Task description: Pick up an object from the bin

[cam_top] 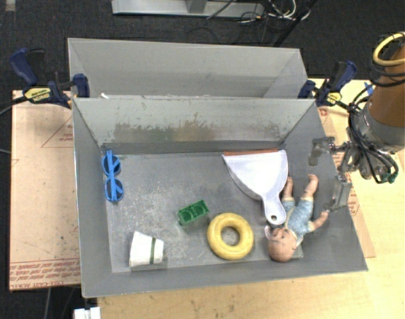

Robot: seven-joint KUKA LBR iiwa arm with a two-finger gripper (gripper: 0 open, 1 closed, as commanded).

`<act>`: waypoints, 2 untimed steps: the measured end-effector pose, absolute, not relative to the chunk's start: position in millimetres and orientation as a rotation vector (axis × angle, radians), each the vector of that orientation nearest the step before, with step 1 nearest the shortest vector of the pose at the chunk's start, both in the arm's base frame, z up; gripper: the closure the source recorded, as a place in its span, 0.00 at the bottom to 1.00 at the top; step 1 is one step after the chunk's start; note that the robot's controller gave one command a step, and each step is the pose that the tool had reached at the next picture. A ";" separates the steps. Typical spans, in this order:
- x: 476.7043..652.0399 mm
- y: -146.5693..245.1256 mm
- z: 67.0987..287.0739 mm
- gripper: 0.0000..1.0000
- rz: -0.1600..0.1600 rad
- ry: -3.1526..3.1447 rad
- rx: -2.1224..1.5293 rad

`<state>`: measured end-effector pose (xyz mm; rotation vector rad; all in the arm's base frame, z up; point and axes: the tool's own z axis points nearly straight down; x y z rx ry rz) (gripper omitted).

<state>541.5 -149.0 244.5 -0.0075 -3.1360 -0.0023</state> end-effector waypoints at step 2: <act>514.7 -118.5 230.5 0.00 0.001 -3.141 0.103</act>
Offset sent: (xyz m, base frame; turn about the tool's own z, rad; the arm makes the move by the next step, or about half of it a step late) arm -0.0575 0.0635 -0.0347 -0.1471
